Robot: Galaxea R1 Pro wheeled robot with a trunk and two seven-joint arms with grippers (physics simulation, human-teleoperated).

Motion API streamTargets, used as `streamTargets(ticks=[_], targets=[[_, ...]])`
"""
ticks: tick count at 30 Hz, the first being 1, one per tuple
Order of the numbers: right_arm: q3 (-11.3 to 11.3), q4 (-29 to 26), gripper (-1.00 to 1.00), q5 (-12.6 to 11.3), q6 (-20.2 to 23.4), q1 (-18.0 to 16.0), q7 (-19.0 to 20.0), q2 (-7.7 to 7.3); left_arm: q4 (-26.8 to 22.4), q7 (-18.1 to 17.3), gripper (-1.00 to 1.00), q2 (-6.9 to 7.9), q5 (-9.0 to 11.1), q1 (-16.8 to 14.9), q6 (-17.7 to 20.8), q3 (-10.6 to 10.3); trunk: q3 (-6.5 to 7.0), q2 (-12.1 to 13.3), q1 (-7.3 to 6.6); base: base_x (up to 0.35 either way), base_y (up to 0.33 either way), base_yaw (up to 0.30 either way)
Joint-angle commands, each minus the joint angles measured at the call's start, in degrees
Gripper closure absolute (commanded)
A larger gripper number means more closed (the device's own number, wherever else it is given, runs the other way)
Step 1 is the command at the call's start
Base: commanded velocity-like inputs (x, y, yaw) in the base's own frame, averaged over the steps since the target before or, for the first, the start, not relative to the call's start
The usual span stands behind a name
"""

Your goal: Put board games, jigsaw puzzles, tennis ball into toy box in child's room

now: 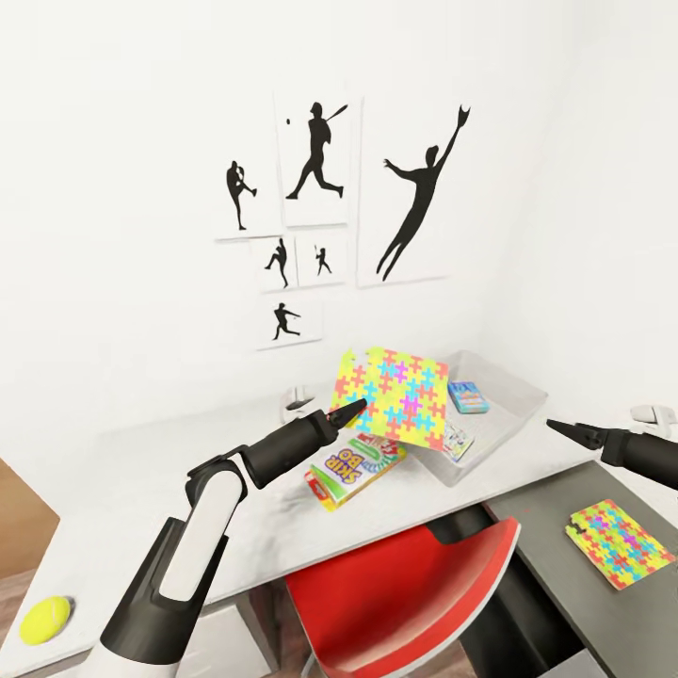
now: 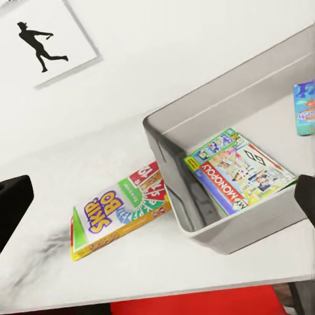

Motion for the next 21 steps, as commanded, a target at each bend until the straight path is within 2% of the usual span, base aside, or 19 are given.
streamTargets(ticks=[1,3,4,5,9,11,12,13,15,16,21], targets=[[-0.06,-0.04,-1.0,0.59,0.45,-0.09,0.58,0.0,-0.01,-0.18,1.0,0.03,0.06,-0.01,0.29,0.18,-0.03,-0.12,0.04,0.005,-0.037,-0.045],[0.05,-0.04,-1.0,0.6,0.48,-0.1,0.57,0.02,0.03,-0.34,1.0,0.2,0.09,0.07,0.31,0.61,0.16,-0.12,0.04,0.004,-0.027,-0.067],[0.26,-0.04,-1.0,0.61,0.51,-0.1,0.55,0.17,0.18,-0.39,1.0,0.33,0.2,-0.29,0.75,2.23,0.25,-0.12,0.04,0.002,-0.012,-0.106],[0.26,-0.04,-1.0,0.61,0.51,-0.1,0.55,0.17,0.18,-0.39,1.0,0.33,0.2,-0.29,0.75,2.23,0.34,-0.12,0.04,0.002,-0.012,-0.106],[0.48,-0.04,-1.0,0.76,1.0,-0.14,0.53,0.27,1.03,0.13,1.0,0.42,1.1,-3.38,3.42,5.78,0.71,-0.12,0.04,0.001,-0.007,-0.12],[0.54,-0.04,-1.0,0.91,1.58,-0.15,0.51,0.33,2.28,0.64,1.0,0.48,1.83,-5.61,5.92,7.74,0.9,-0.12,0.04,0.0,-0.004,-0.134],[0.59,-0.04,-1.0,1.11,2.62,-0.18,0.45,0.35,4.86,1.93,1.0,0.71,2.65,-8.9,9.41,10.69,0.99,-0.12,0.04,0.0,-0.002,-0.154],[0.6,-0.04,-1.0,1.17,2.78,-0.2,0.43,0.35,5.79,2.45,1.0,0.9,2.85,-10.06,10.32,11.41,1.07,-0.12,0.04,0.0,-0.001,-0.159],[0.61,-0.04,-1.0,1.26,2.78,-0.22,0.4,0.35,7.95,3.37,1.0,1.62,3.14,-12.49,11.9,12.45,1.25,-0.12,0.04,0.0,-0.001,-0.166],[0.66,-0.04,-1.0,1.33,2.78,-0.24,0.37,0.36,12.56,4.13,1.0,2.76,3.47,-16.19,14.33,13.41,1.33,-0.12,0.04,0.0,0.0,-0.176],[0.7,-0.03,-1.0,1.38,2.78,-0.26,0.32,0.41,20.46,4.77,1.0,3.7,3.63,-21.75,16.9,14.33,1.76,-0.12,0.04,0.0,0.0,-0.179]])
